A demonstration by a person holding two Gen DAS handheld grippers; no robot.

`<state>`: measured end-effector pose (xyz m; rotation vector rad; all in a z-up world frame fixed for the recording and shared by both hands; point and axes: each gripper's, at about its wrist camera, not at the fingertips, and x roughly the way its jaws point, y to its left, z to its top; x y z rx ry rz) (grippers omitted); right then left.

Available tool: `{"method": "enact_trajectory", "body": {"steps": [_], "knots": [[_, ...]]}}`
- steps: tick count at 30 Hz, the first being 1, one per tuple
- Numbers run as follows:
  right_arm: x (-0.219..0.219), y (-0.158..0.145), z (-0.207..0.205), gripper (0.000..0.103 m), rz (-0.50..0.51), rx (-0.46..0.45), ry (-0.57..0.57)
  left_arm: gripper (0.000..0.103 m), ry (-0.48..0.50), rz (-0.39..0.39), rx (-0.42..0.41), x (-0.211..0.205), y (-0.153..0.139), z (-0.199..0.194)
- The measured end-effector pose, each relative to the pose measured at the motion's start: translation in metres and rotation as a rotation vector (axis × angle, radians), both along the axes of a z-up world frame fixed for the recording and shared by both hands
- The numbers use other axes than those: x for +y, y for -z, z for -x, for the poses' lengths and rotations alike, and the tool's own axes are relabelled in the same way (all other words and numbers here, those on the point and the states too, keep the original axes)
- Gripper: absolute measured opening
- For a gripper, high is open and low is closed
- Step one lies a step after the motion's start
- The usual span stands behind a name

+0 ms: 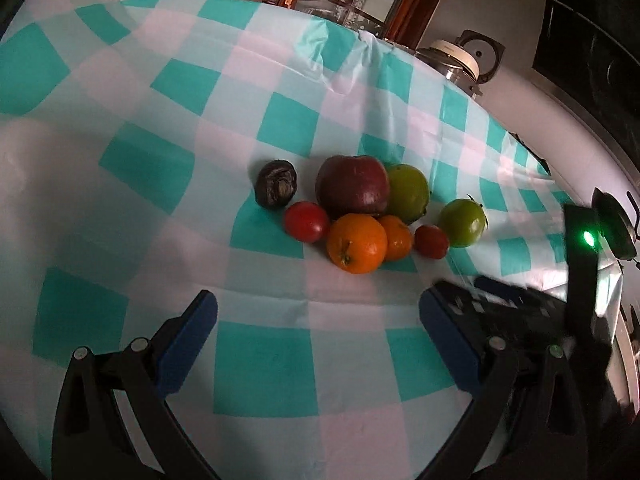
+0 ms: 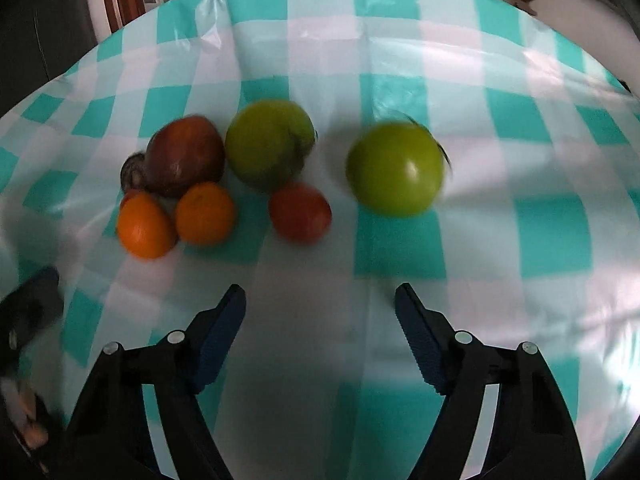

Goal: Organize fruits
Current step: 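Grasp the red tomato with the right tool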

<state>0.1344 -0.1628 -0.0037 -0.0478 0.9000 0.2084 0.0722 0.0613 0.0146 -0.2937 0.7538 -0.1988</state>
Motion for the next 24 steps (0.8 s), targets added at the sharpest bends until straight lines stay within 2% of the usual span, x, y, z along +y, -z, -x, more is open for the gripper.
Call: {"method": "enact_trajectory", "body": {"steps": [3, 7, 11, 14, 16, 21, 24], "knots": [[0.006, 0.002, -0.018, 0.064, 0.021, 0.006, -0.01, 0.101, 0.002, 0.023, 0.025, 0.002, 0.004, -0.001], [0.013, 0.002, -0.034, 0.06, 0.027, -0.002, -0.031, 0.101, -0.015, 0.053, 0.047, 0.006, 0.008, -0.002], [0.023, 0.004, -0.043, 0.056, 0.041, -0.007, -0.062, 0.101, -0.015, 0.05, 0.048, 0.004, 0.009, -0.002], [0.025, 0.004, -0.046, 0.048, 0.04, -0.012, -0.073, 0.101, -0.008, 0.043, 0.048, 0.002, 0.009, -0.002], [0.022, 0.004, -0.042, 0.036, 0.041, -0.017, -0.06, 0.101, -0.007, 0.046, 0.051, 0.002, 0.01, -0.002], [0.006, -0.003, -0.014, 0.035, -0.041, -0.03, -0.017, 0.101, -0.007, 0.049, 0.059, 0.003, 0.011, -0.001], [-0.009, -0.009, 0.023, 0.035, -0.156, -0.069, 0.026, 0.101, -0.006, 0.041, 0.059, 0.002, 0.01, -0.001]]}}
